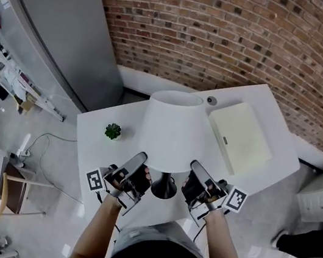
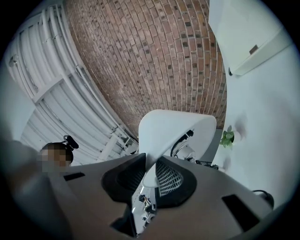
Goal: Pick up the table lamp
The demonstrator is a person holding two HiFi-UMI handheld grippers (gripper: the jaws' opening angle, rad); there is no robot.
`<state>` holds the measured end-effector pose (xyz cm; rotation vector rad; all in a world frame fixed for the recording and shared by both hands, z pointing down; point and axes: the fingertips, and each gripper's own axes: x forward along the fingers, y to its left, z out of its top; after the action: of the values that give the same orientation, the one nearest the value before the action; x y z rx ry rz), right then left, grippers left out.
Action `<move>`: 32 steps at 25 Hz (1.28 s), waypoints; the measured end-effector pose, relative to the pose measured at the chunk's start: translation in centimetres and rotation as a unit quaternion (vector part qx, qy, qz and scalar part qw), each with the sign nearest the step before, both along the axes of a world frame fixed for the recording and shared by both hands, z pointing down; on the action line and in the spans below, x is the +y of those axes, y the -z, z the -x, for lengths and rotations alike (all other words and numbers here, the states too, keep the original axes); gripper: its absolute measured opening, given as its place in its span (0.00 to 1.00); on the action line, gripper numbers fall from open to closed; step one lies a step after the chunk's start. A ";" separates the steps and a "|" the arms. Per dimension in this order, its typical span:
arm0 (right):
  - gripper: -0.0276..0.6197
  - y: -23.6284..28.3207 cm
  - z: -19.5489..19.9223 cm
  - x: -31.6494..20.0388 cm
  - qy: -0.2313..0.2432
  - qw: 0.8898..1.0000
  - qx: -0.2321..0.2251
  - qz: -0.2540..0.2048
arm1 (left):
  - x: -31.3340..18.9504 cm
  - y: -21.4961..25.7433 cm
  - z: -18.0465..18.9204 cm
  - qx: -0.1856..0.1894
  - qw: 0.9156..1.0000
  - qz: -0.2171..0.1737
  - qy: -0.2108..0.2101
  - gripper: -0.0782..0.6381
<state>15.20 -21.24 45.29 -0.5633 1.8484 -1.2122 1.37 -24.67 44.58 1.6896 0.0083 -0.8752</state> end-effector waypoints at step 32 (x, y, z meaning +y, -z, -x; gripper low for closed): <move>0.15 7.3 -1.0 0.5 -0.008 0.995 0.032 -0.094 | 0.7 7.3 -1.0 0.011 0.995 -0.103 -0.015 0.17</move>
<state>16.15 -20.73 37.98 -0.5152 1.9824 -1.0072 2.37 -23.93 37.24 1.8657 0.1428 -0.8957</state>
